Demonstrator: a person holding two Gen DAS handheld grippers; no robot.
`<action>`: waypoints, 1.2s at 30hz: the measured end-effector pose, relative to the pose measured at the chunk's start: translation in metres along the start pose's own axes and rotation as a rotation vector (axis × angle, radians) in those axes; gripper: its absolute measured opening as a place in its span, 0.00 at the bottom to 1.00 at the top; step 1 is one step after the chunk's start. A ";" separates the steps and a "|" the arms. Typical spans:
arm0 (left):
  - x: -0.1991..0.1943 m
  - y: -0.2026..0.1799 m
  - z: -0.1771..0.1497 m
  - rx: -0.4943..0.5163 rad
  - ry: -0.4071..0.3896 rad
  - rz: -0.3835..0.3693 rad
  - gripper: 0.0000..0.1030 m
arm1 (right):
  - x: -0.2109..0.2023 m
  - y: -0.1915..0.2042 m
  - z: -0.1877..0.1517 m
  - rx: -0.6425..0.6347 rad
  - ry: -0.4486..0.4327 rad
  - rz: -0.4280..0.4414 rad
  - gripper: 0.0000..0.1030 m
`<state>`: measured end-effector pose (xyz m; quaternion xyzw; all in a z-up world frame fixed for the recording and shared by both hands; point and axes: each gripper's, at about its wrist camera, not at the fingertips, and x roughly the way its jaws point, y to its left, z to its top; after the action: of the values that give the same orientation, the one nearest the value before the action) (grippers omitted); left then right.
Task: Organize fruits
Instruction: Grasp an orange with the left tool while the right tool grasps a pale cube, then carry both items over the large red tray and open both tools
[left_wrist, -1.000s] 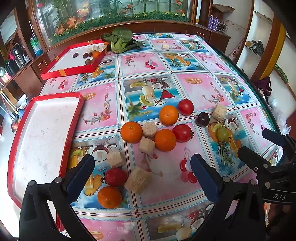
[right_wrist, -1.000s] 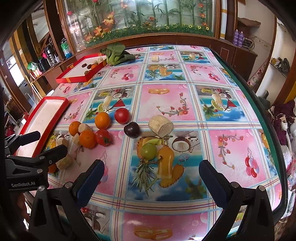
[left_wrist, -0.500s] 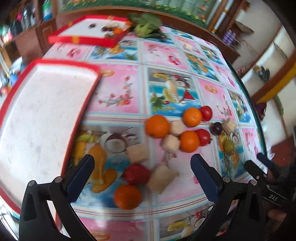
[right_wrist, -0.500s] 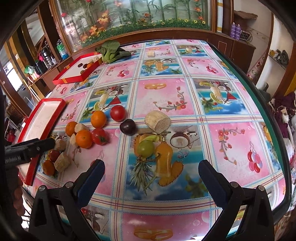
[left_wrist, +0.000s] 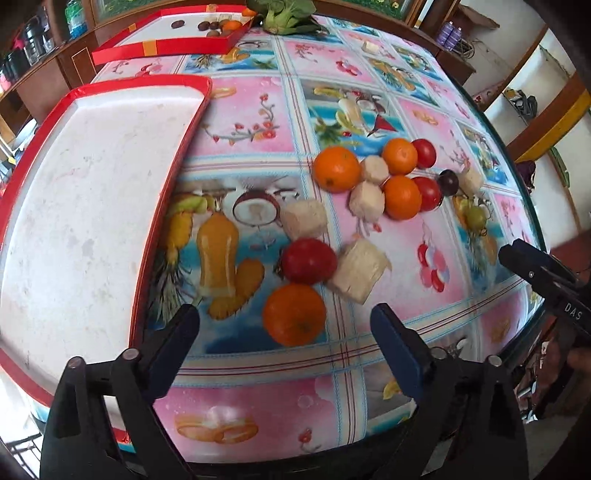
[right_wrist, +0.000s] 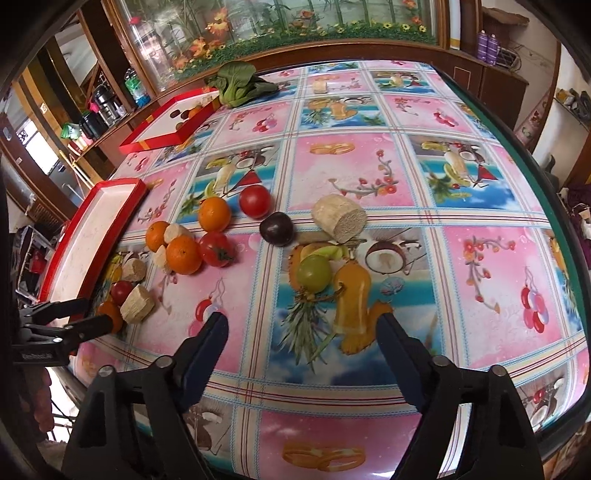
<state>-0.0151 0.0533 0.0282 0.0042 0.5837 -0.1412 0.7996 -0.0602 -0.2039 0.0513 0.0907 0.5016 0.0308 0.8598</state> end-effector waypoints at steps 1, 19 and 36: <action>0.001 0.002 -0.001 -0.003 0.003 -0.001 0.80 | 0.001 0.003 0.000 -0.009 0.005 0.013 0.70; -0.007 0.012 -0.024 0.046 0.005 -0.045 0.31 | 0.050 0.134 0.005 -0.398 0.143 0.267 0.60; -0.049 0.050 -0.006 0.036 -0.064 -0.141 0.31 | 0.057 0.156 0.015 -0.348 0.177 0.265 0.37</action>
<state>-0.0233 0.1129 0.0642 -0.0268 0.5542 -0.2076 0.8056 -0.0130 -0.0440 0.0391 0.0031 0.5458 0.2371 0.8037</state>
